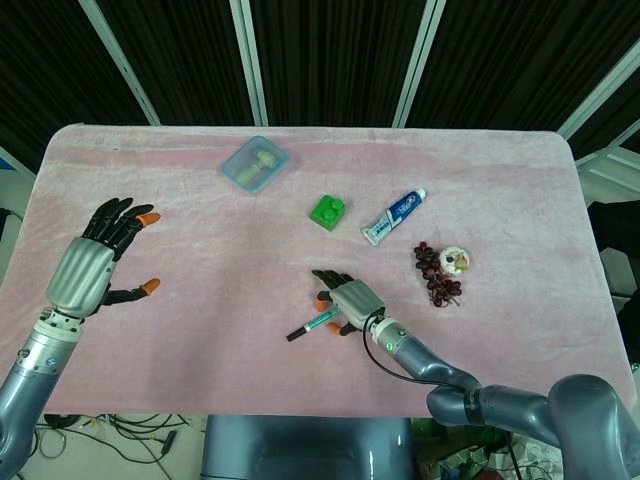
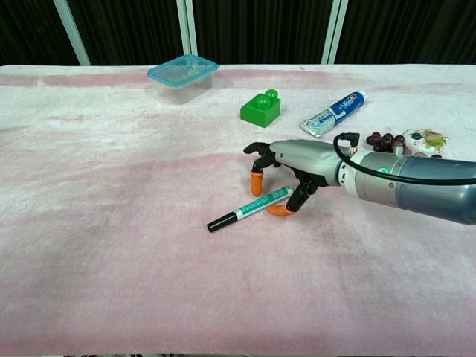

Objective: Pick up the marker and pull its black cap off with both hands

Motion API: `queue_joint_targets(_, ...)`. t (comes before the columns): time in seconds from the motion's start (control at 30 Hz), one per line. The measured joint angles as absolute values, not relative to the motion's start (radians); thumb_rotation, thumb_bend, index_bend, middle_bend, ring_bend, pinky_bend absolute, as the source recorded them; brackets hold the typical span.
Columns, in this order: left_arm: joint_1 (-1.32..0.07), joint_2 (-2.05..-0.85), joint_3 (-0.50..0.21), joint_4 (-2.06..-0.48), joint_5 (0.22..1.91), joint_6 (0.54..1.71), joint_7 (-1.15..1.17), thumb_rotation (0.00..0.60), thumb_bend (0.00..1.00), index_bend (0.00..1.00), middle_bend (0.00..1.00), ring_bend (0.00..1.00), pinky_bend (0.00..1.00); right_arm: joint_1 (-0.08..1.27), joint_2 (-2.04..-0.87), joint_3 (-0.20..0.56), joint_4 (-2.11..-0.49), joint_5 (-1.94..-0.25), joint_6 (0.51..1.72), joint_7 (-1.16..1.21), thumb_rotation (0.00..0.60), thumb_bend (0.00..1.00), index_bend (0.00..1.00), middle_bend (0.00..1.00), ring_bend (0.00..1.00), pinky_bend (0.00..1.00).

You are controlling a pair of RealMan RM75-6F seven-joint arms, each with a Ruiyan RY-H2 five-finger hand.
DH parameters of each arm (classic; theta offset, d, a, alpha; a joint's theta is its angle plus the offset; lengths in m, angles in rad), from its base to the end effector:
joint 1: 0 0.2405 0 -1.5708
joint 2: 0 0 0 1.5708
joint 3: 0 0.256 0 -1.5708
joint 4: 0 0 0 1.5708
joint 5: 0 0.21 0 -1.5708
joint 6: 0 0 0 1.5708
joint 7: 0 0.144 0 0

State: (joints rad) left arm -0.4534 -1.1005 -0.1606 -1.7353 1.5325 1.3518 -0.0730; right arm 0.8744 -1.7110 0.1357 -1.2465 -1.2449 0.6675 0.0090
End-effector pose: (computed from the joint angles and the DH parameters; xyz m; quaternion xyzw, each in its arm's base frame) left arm -0.1872 0.2879 0.1508 -0.6510 -0.3214 -0.5312 0.4366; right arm -0.1248 -0.3423 -0.0937 0.7938 -0.4421 0.3278 0.2588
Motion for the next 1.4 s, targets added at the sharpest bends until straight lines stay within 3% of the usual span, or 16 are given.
queue_joint_targets(0.53, -0.452, -1.11, -0.162, -1.728, 1.527, 1.351, -0.06, 0.6, 0.17, 0.16, 0.12, 0.0, 0.03, 0.879, -1.729, 0.131, -1.217, -1.25, 0.65, 0.029, 0.6, 0.29, 0.52, 0.0, 0.0, 0.15)
queue_joint_targets(1.4, -0.45, -1.118, -0.149, -1.749, 1.517, 1.324, -0.042, 0.6, 0.17, 0.16, 0.12, 0.0, 0.03, 0.865, -1.689, 0.136, -1.27, -1.274, 0.629, 0.172, 0.6, 0.32, 0.69, 0.0, 0.0, 0.15)
